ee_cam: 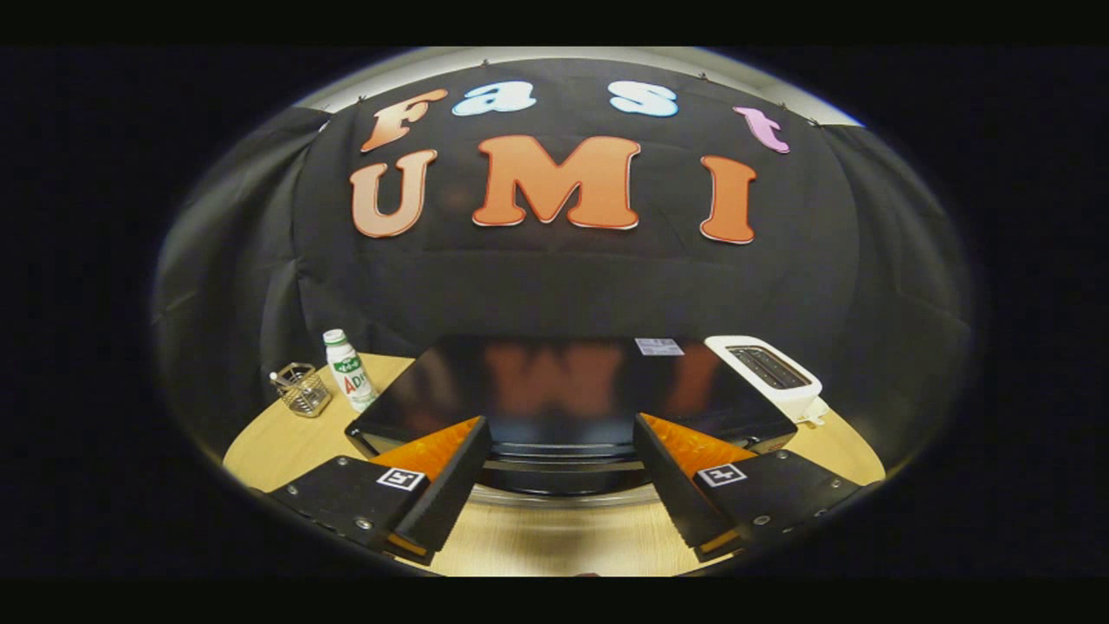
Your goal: Open the toaster oven, put the food inside, and close the toaster oven door.
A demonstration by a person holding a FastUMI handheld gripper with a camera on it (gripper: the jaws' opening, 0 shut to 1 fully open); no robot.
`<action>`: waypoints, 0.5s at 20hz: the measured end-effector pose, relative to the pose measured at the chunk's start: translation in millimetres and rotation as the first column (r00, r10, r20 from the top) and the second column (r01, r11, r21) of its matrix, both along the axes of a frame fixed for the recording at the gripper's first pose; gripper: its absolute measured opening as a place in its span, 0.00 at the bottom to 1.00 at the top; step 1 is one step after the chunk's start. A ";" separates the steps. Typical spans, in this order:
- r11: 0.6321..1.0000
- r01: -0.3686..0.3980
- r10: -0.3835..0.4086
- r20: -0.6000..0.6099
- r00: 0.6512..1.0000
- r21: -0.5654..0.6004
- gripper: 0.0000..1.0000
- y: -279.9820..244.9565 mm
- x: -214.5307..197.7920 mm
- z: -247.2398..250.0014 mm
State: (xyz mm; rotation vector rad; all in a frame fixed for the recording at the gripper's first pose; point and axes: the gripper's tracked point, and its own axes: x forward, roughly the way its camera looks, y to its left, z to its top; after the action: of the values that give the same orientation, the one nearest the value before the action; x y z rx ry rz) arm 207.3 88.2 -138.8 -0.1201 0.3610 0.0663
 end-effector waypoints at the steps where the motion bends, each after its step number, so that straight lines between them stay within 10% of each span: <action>1: 1.000 -0.007 0.006 0.011 1.000 0.021 0.99 3.4 -1.6 5.3; 10: 0.998 -0.061 0.061 0.000 0.998 0.009 0.98 5.3 -37.6 -6.2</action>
State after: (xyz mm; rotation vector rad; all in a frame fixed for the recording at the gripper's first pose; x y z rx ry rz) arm 169.7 93.5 -145.0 -0.1226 0.3569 0.1286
